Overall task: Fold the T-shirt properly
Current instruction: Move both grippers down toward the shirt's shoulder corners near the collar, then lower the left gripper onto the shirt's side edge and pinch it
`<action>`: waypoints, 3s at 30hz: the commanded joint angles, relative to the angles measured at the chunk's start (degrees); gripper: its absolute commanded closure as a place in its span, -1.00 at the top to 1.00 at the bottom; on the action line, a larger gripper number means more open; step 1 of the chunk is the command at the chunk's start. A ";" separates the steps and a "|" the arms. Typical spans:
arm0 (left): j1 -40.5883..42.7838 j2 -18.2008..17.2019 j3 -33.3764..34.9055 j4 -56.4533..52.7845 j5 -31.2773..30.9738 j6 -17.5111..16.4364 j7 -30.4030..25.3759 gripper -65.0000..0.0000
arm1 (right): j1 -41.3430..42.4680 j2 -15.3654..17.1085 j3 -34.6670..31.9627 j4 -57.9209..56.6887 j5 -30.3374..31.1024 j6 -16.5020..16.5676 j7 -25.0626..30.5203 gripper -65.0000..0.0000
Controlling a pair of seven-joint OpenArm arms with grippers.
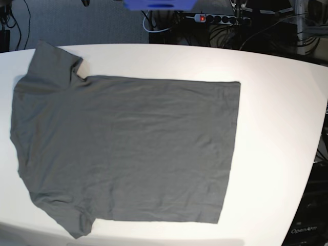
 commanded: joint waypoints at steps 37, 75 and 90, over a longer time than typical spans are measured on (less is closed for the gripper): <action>16.74 -2.03 2.94 46.24 0.01 -0.03 21.32 -0.46 | -12.84 3.54 0.32 41.99 0.06 5.31 -11.35 -0.50; -0.14 -17.51 3.47 62.24 -32.87 -2.40 75.91 0.19 | -6.59 9.34 0.14 56.76 -0.03 5.48 -35.88 -0.50; -8.14 -14.78 4.44 50.98 -32.69 -6.27 76.00 0.43 | -5.89 9.34 0.14 56.76 -0.03 5.48 -35.88 -0.50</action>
